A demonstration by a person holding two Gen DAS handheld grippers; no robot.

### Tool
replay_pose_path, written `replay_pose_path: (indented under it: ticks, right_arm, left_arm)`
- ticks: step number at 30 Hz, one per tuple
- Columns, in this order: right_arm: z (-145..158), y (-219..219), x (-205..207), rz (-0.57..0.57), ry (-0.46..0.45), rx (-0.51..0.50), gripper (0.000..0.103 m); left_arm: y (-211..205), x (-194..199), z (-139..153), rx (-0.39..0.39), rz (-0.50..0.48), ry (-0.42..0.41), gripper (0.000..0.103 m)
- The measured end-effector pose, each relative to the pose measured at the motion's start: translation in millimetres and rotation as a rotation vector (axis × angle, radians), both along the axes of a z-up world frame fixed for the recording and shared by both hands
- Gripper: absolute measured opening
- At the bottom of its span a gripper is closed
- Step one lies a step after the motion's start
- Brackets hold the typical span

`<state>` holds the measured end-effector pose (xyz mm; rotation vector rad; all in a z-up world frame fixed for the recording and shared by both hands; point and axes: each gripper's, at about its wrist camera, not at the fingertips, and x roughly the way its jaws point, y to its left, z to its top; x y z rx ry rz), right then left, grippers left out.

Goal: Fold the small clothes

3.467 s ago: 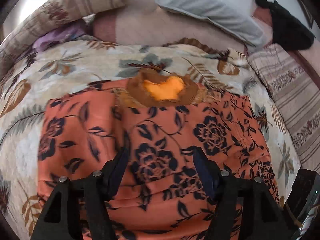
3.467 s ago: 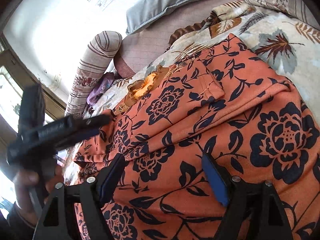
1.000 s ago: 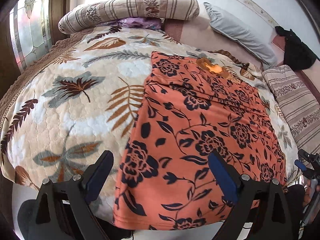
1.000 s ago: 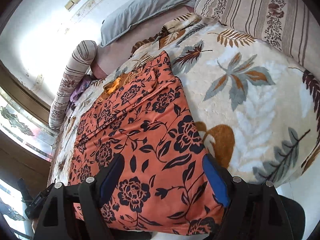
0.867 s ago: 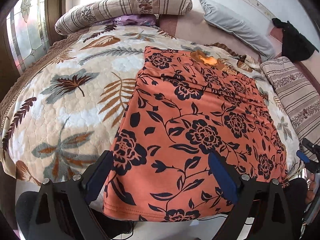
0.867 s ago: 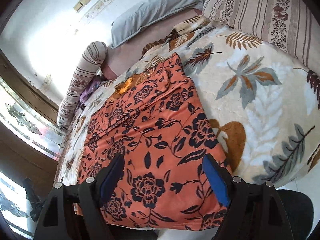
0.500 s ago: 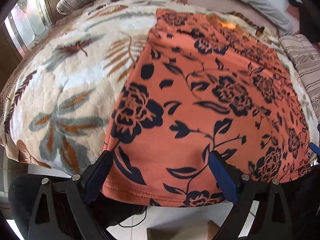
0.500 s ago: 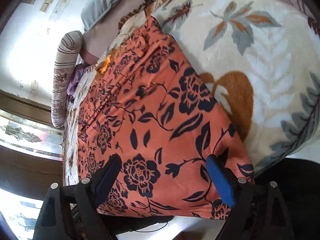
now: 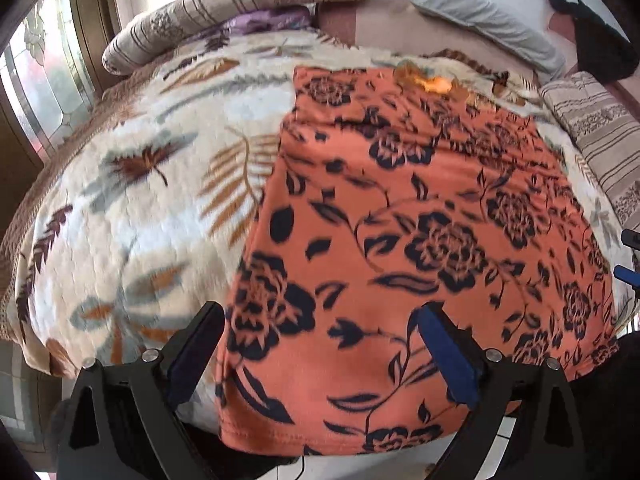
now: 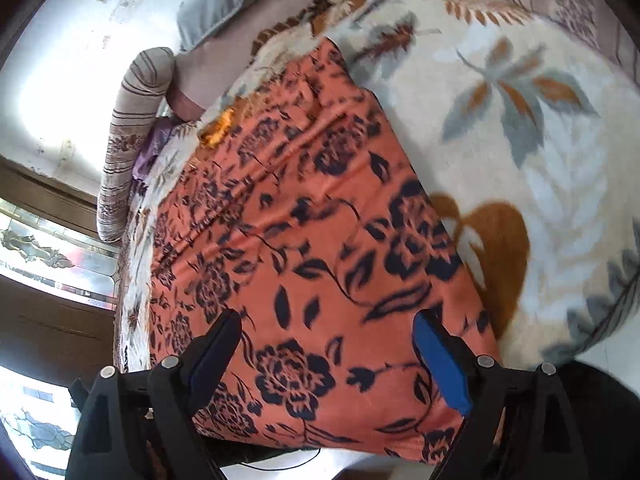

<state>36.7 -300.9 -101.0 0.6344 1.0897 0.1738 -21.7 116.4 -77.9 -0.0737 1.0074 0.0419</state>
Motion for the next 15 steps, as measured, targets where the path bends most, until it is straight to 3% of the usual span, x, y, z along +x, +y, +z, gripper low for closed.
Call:
replay_pose_path:
  ticks: [3,6,12,14,15]
  right_arm:
    - [22.2,-8.0,41.6,0.011,-0.088,-0.021,0.09]
    - [30.0,-29.6,94.8,-0.049,-0.156,-0.06,0.09]
    - [-12.9,-64.2,203.6,-0.069,-0.076,-0.1,0.086]
    - [-22.8,-63.9,220.8,-0.048,-0.063,-0.093,0.076]
    - [-29.4,-59.2,226.4,-0.019,-0.052,-0.095,0.064]
  left_arm:
    - [9.8,37.6,16.1,-0.049,0.01,-0.052,0.098]
    - [13.7,83.4,19.6,-0.072,0.012,-0.082,0.098]
    - [14.3,175.7,2.0,-0.079,0.01,-0.123,0.098]
    - [13.4,198.1,-1.6,-0.094,0.011,-0.145,0.098]
    - [12.4,206.7,-5.4,-0.104,0.007,-0.149,0.098]
